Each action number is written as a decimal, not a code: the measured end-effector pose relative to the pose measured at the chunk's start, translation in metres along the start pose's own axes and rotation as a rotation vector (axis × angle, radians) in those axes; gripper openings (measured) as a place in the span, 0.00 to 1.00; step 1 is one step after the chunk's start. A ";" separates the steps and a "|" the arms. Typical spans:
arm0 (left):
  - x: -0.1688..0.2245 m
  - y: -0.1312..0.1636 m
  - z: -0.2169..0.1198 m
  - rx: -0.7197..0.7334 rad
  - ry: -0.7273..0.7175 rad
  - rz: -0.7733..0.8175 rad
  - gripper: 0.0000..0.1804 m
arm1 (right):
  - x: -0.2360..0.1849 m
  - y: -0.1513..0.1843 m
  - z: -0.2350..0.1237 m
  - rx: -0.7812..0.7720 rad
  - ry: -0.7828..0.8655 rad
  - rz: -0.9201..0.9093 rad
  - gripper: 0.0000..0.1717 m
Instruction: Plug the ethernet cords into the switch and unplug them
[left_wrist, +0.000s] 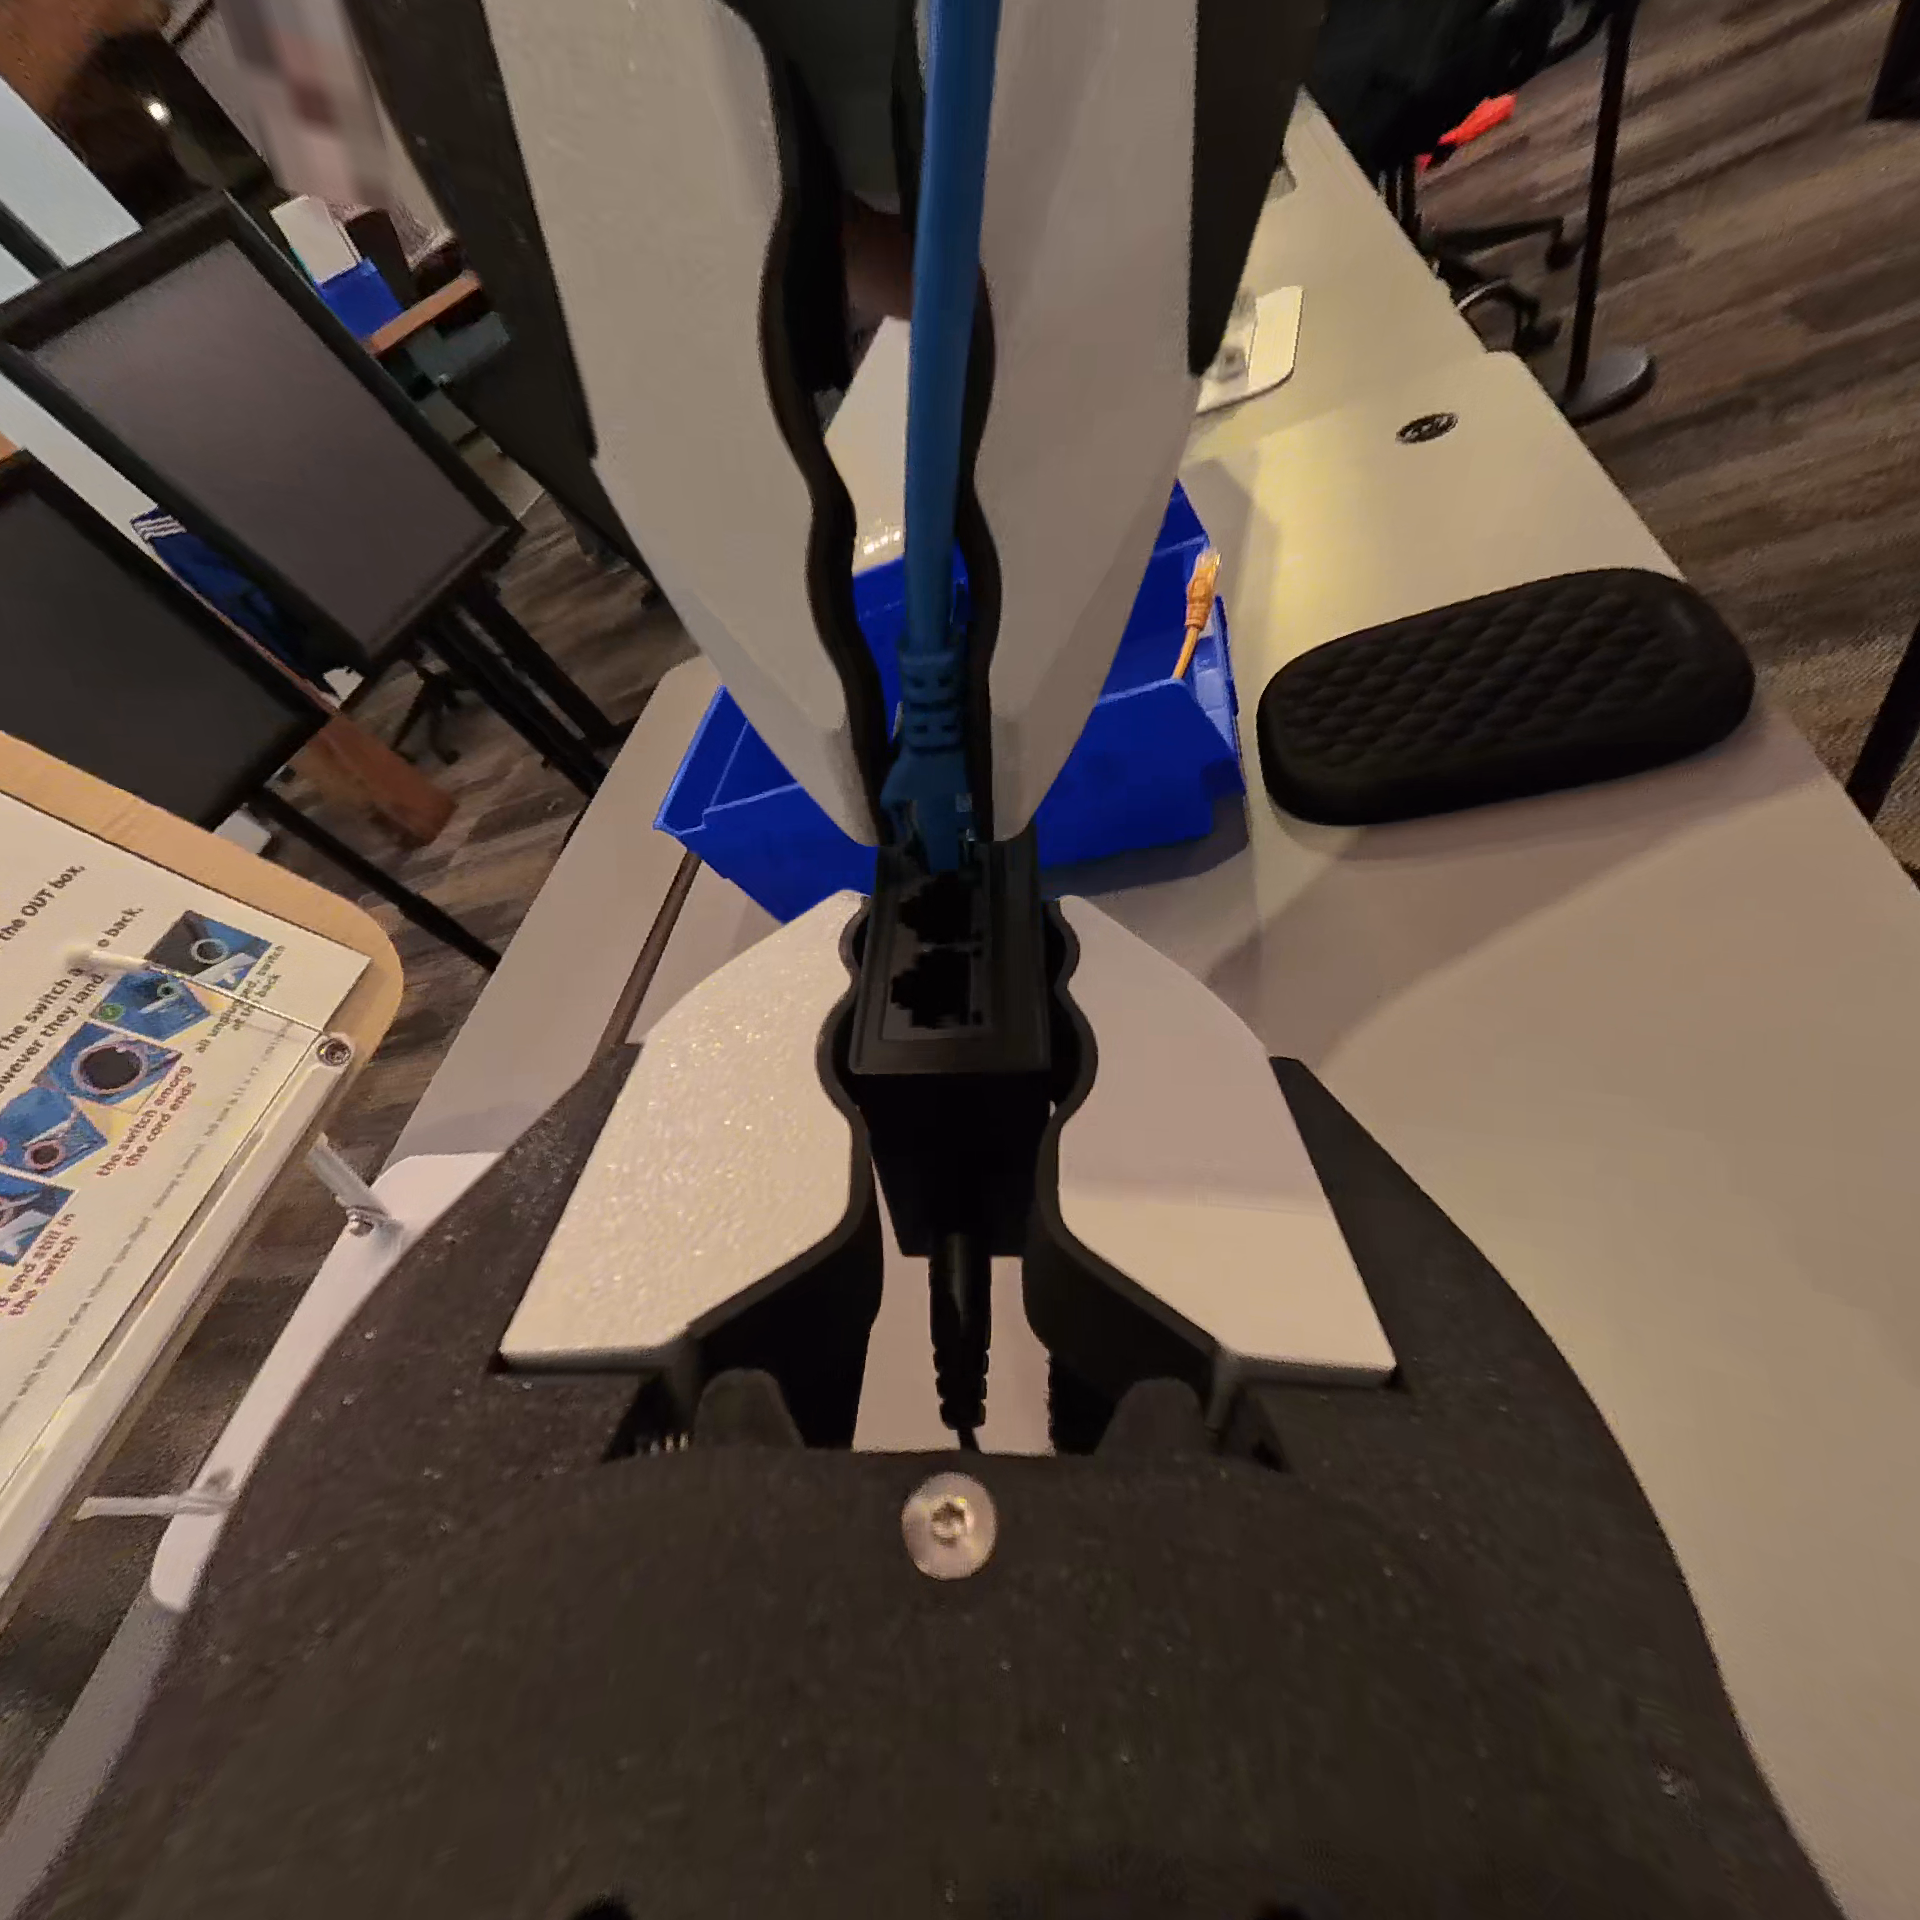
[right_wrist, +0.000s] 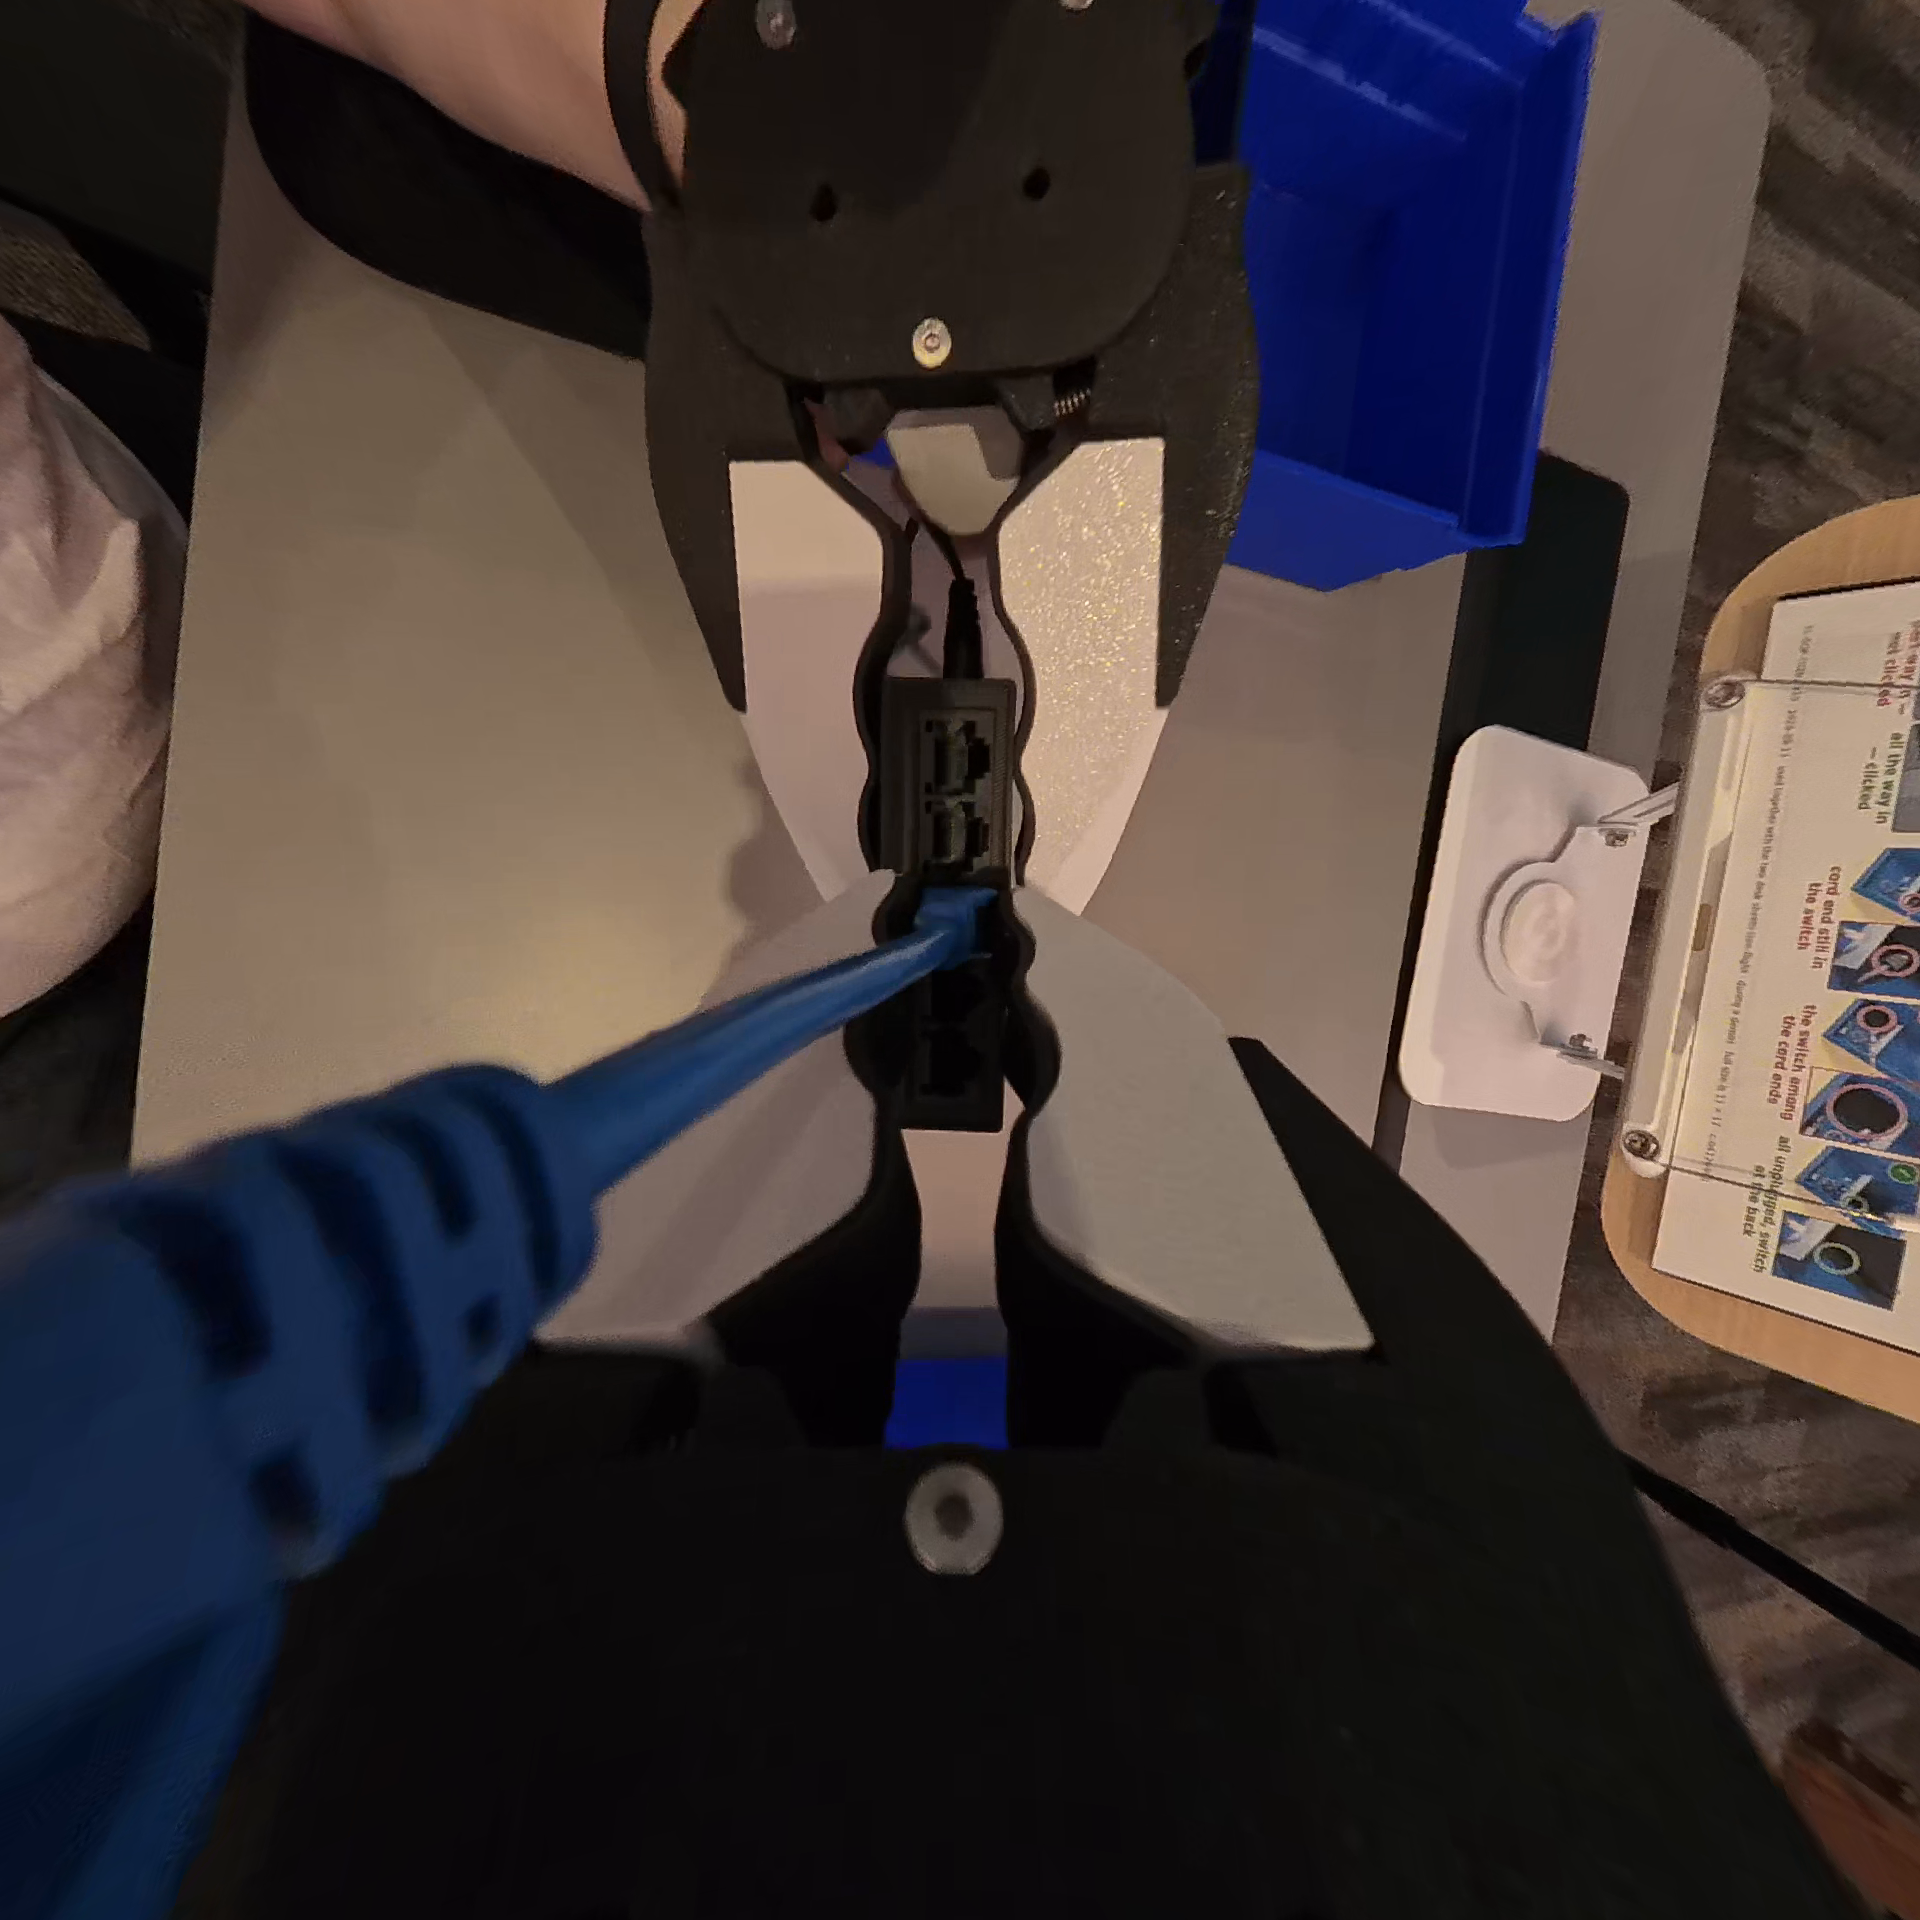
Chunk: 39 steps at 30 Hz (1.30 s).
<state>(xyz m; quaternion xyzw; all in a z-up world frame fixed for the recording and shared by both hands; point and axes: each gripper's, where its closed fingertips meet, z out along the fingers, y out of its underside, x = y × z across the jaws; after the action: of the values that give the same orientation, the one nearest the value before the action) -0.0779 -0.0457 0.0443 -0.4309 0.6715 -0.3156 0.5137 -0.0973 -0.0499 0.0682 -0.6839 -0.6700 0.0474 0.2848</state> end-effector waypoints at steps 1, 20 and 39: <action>0.001 0.001 0.001 -0.013 -0.009 0.007 0.16 | -0.001 0.002 0.000 -0.030 -0.009 -0.002 0.06; 0.005 -0.012 -0.011 -0.014 0.101 -0.178 0.16 | 0.000 -0.017 -0.011 -0.105 -0.101 0.149 0.07; 0.012 -0.025 -0.005 0.259 0.226 -0.228 0.28 | 0.001 -0.026 -0.006 -0.031 -0.229 0.431 0.07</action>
<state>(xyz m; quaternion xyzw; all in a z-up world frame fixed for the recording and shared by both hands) -0.0771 -0.0672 0.0624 -0.3963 0.6257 -0.5016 0.4471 -0.1171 -0.0526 0.0855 -0.8054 -0.5373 0.1743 0.1798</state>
